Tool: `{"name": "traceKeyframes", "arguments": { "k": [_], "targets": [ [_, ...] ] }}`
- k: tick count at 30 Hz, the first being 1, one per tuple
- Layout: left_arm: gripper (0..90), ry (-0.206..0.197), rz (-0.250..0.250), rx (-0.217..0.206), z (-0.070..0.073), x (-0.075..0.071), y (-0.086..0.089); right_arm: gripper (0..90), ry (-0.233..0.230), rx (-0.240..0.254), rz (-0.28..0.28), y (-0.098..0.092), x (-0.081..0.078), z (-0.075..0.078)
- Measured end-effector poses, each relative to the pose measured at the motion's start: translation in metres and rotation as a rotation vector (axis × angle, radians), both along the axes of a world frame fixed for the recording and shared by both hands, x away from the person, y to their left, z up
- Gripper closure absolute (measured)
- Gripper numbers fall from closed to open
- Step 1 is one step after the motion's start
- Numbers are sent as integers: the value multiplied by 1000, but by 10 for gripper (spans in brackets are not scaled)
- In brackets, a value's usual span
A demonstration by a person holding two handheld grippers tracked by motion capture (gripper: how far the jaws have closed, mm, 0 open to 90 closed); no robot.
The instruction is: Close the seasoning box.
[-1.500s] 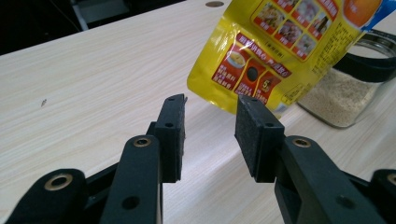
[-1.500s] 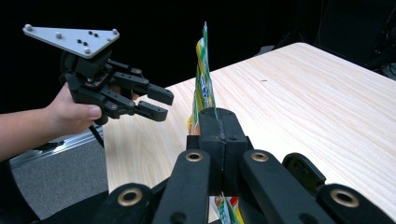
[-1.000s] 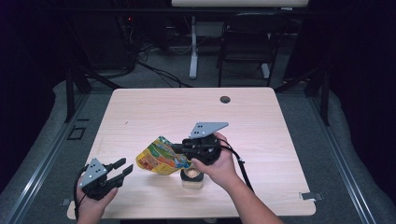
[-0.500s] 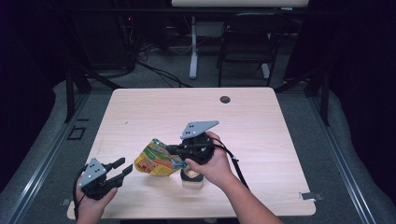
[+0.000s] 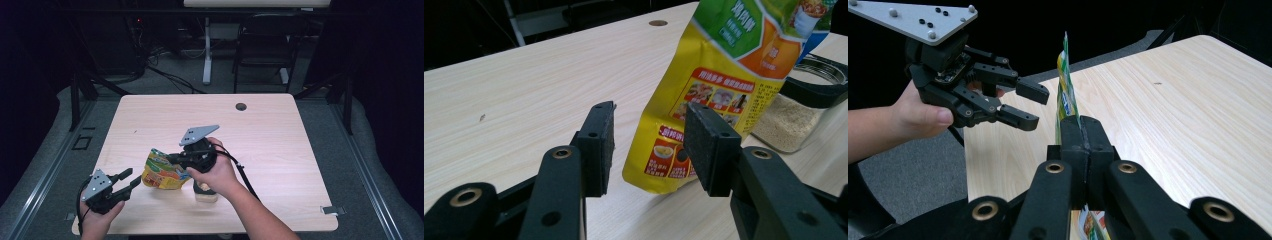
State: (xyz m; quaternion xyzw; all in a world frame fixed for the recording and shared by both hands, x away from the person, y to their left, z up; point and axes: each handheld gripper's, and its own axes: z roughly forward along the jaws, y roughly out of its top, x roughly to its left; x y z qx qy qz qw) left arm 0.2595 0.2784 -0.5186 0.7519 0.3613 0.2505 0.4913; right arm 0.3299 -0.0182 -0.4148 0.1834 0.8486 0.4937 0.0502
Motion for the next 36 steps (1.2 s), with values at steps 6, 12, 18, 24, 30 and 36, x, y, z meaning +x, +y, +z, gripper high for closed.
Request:
{"name": "traceKeyframes", "arguments": {
  "k": [6,12,18,24,30,36],
  "targets": [
    [560,-2,6,-7,1,0,2,896,-2,-16,25,17,1,1],
    [560,-6,3,-11,1,-1,3,890,1,-31,43,31,4,1],
    [560,-4,6,-13,1,0,4,882,5,-51,54,42,5,2],
    [556,-5,4,-18,1,0,5,867,11,-76,69,55,6,1],
    [552,0,9,-22,1,0,7,851,6,-102,90,70,5,-1],
    [546,6,19,-35,1,0,11,798,1,-118,101,78,3,-3]
  ]
}}
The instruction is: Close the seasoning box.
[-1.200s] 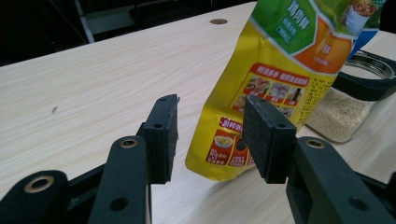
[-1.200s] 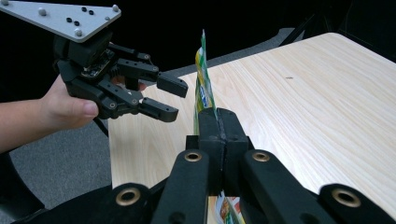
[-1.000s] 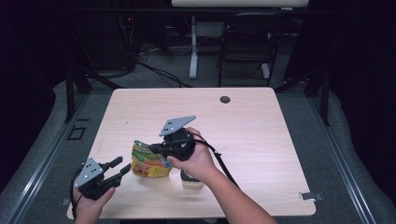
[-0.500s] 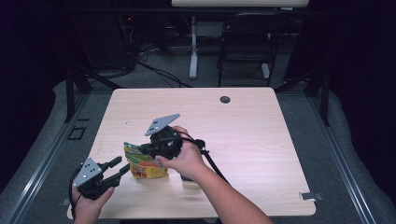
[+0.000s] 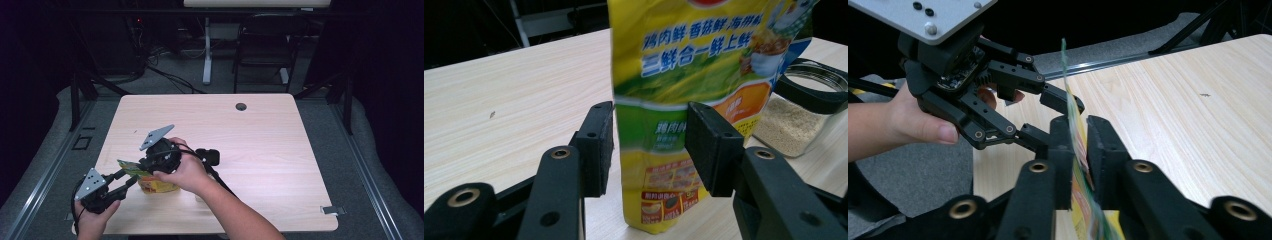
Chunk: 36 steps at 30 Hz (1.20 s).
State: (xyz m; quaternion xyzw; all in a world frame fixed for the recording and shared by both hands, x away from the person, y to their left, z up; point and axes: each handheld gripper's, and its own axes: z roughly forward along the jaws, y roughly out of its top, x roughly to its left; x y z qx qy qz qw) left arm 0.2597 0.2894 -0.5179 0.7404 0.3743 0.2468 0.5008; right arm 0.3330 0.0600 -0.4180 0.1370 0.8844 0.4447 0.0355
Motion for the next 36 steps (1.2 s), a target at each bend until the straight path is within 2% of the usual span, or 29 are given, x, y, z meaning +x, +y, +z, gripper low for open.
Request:
{"name": "traceKeyframes", "arguments": {
  "k": [11,15,21,31,36],
  "targets": [
    [530,-8,21,0,2,-1,3,661,-7,42,-16,-3,-2,5],
    [522,-11,22,-7,3,-3,5,644,-13,55,-18,-6,-4,8],
    [518,-13,20,-3,4,-5,4,619,-23,103,-31,-14,-8,17],
    [518,-10,18,0,4,-5,3,607,-38,107,-52,-29,-11,24],
    [518,-11,17,0,4,-5,3,598,-32,129,-64,-39,-13,27]
  ]
}}
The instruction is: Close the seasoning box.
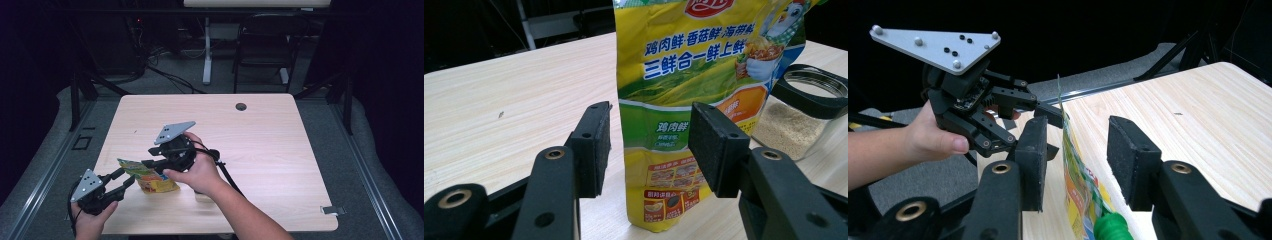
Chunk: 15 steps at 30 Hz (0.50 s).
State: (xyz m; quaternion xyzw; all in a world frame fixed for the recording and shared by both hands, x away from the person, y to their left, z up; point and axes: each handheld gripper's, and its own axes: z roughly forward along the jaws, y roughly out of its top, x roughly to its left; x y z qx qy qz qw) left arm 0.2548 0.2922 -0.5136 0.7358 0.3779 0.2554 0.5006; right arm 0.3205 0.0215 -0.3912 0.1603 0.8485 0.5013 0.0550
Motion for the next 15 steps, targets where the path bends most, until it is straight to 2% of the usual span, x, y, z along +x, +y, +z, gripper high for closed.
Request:
{"name": "traceKeyframes", "arguments": {
  "k": [4,15],
  "targets": [
    [518,1,2,-1,-1,0,0,590,-5,-9,-17,-10,-2,1],
    [520,2,5,-7,0,0,-1,585,-12,16,-82,-44,-2,1]
  ]
}}
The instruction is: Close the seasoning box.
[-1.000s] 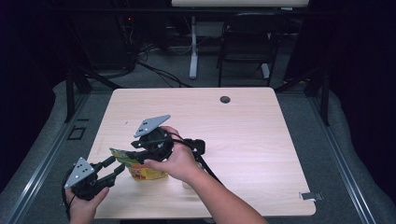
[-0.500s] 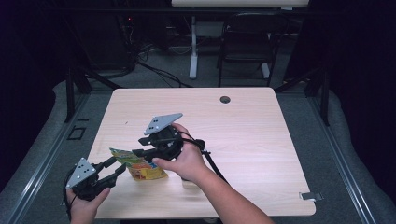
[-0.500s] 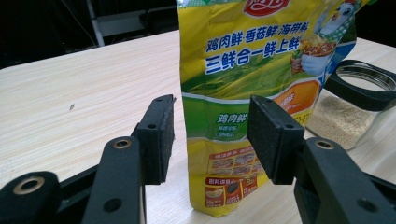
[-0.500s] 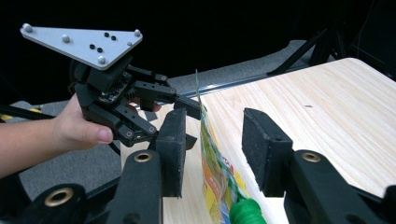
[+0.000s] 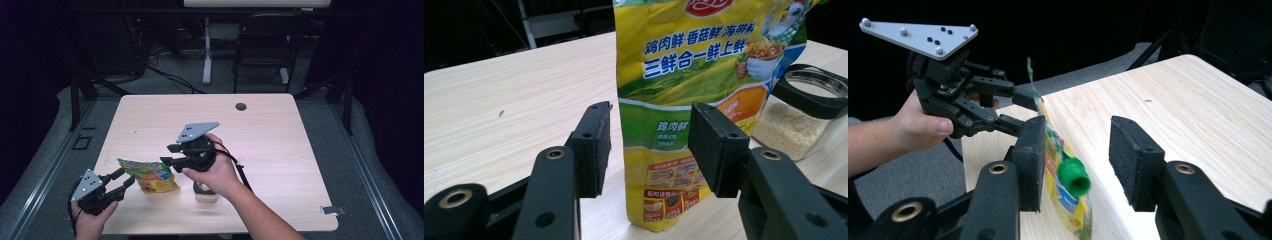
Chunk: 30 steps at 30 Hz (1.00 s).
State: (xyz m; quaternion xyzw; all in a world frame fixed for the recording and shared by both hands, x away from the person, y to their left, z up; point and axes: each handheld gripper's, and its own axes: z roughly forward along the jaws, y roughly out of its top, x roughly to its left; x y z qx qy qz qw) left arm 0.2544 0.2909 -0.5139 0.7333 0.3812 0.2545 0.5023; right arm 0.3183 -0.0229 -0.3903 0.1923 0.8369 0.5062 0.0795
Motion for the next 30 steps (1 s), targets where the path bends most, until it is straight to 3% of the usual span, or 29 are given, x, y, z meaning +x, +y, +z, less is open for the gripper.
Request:
{"name": "traceKeyframes", "arguments": {
  "k": [11,22,30],
  "targets": [
    [523,-3,4,-1,4,-4,-2,576,-25,29,-65,-38,-5,3],
    [519,-15,51,3,13,-12,5,569,-22,49,-125,-74,-7,-10],
    [534,-20,65,-47,21,-20,11,568,-10,65,-180,-99,-4,-19]
  ]
}}
